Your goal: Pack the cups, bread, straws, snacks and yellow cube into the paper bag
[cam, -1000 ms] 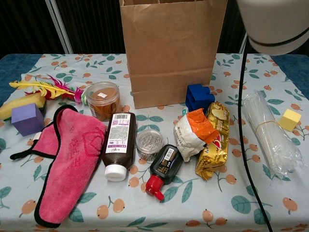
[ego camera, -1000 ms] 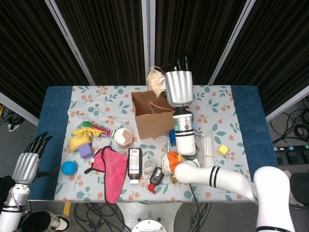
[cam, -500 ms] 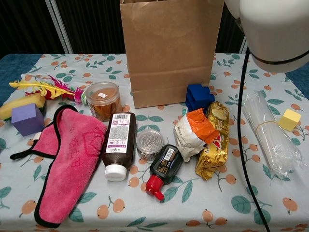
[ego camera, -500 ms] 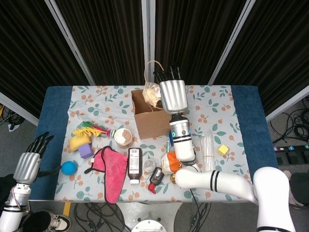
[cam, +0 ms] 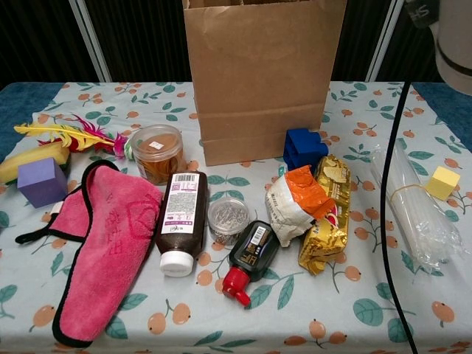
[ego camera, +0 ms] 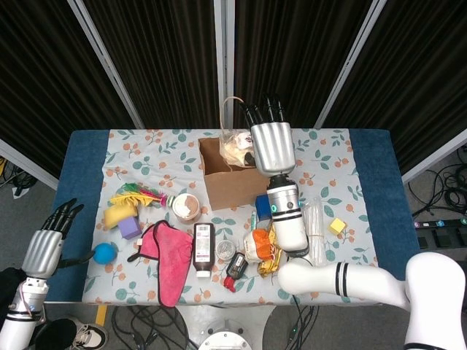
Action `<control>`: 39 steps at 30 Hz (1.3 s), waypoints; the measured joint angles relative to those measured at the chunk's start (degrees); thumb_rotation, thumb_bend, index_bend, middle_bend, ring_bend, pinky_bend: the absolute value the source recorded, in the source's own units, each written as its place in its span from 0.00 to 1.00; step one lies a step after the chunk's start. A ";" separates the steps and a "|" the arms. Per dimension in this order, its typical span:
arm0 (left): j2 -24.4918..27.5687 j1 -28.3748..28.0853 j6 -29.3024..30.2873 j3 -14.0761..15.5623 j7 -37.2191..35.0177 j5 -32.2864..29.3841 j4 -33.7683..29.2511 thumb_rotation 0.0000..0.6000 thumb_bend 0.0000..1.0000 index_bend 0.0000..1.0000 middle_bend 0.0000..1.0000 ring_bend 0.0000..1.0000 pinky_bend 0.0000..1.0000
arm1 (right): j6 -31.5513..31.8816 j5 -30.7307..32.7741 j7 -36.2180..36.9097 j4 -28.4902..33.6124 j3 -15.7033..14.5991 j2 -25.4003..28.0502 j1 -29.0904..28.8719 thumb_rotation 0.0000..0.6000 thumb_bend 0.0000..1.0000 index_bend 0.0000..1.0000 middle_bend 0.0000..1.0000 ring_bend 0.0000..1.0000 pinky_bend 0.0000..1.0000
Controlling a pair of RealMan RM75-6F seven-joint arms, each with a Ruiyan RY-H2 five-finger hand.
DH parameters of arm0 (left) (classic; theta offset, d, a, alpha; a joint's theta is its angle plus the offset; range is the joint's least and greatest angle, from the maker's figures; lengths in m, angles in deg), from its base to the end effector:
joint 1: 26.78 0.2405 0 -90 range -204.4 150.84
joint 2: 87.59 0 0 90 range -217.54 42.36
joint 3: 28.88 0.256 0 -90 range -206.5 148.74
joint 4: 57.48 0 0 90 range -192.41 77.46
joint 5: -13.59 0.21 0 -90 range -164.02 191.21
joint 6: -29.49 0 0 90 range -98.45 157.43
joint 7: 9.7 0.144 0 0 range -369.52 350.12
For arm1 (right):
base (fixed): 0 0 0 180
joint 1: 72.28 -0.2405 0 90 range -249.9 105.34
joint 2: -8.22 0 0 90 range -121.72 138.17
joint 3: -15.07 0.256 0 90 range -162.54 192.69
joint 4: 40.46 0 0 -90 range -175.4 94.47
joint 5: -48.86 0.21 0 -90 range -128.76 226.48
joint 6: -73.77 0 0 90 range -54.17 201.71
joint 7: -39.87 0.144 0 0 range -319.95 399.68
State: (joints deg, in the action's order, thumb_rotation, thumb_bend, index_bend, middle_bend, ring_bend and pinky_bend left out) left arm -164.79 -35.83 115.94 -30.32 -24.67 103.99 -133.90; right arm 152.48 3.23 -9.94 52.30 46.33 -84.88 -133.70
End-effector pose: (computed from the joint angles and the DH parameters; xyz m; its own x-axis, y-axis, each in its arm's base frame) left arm -0.3175 0.2015 0.1042 0.2009 0.0050 0.9796 0.9693 -0.1456 -0.1981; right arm 0.0264 -0.3951 0.0671 0.3517 0.2392 0.9050 -0.8856 -0.2282 0.4045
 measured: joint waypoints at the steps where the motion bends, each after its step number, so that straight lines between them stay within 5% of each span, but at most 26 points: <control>1: 0.06 0.05 0.09 0.08 0.15 0.10 -0.18 0.93 0.15 0.15 0.14 0.09 0.19 | 0.04 0.60 -0.66 0.87 -0.27 0.44 0.24 1.00 0.00 0.14 0.22 0.00 0.01; 20: 0.98 0.50 0.67 0.25 0.48 0.18 -1.87 0.94 0.15 0.15 0.14 0.09 0.19 | 2.38 12.92 -2.63 8.53 0.87 1.36 0.44 1.00 0.00 0.08 0.18 0.00 0.01; 31: 0.76 -0.02 0.37 -0.09 0.73 0.34 -2.05 0.94 0.15 0.15 0.14 0.09 0.19 | 6.71 8.16 -2.73 16.88 4.31 8.45 0.48 1.00 0.00 0.08 0.18 0.00 0.01; 39: 1.03 -0.11 0.87 0.02 1.54 1.09 -3.22 0.94 0.15 0.15 0.14 0.09 0.19 | 13.30 -6.98 -3.40 22.50 -2.09 18.03 8.28 1.00 0.00 0.13 0.24 0.03 0.01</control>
State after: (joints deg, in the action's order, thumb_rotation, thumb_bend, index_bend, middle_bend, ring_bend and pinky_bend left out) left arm -163.76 -35.94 116.81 -30.30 -23.12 105.08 -137.12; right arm 165.78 -3.75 -13.34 74.80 44.24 -66.85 -125.42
